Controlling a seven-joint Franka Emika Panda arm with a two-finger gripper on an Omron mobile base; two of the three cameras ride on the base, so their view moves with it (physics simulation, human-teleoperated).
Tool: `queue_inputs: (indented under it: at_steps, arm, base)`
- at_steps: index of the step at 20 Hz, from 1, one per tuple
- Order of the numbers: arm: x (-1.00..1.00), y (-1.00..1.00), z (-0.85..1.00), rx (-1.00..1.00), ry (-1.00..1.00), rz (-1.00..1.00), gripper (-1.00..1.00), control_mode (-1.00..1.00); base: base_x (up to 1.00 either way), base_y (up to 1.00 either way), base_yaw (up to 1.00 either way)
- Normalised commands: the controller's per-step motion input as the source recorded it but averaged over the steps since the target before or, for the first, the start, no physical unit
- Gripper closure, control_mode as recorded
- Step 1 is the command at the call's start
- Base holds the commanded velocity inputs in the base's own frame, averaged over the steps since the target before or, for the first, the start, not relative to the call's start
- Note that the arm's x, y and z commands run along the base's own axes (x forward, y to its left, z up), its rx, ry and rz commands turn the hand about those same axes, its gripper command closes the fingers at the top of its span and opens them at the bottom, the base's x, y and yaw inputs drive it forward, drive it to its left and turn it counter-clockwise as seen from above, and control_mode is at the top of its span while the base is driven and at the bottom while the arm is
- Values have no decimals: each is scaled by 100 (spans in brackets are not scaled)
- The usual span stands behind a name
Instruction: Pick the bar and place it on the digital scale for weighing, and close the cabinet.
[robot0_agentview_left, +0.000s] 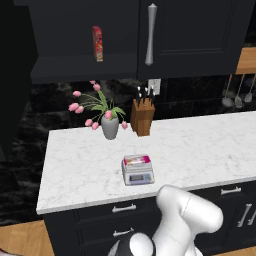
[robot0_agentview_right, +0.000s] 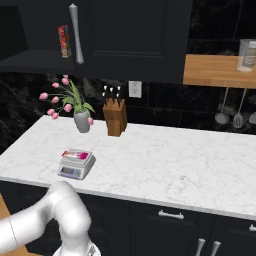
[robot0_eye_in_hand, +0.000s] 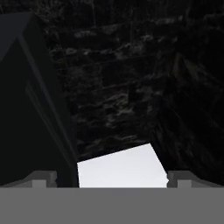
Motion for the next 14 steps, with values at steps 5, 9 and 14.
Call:
queue_inputs:
  at_steps: [5, 9, 14]
  arm:
    - [84, 61, -8, 0, -1, -20, -100, -100]
    - [70, 85, -23, 4, -5, -28, -100, -100]
    - [31, 11, -12, 11, -13, -31, -100, -100]
  base:
    - [0, 0, 0]
    - [0, 0, 0]
    - [0, 0, 0]
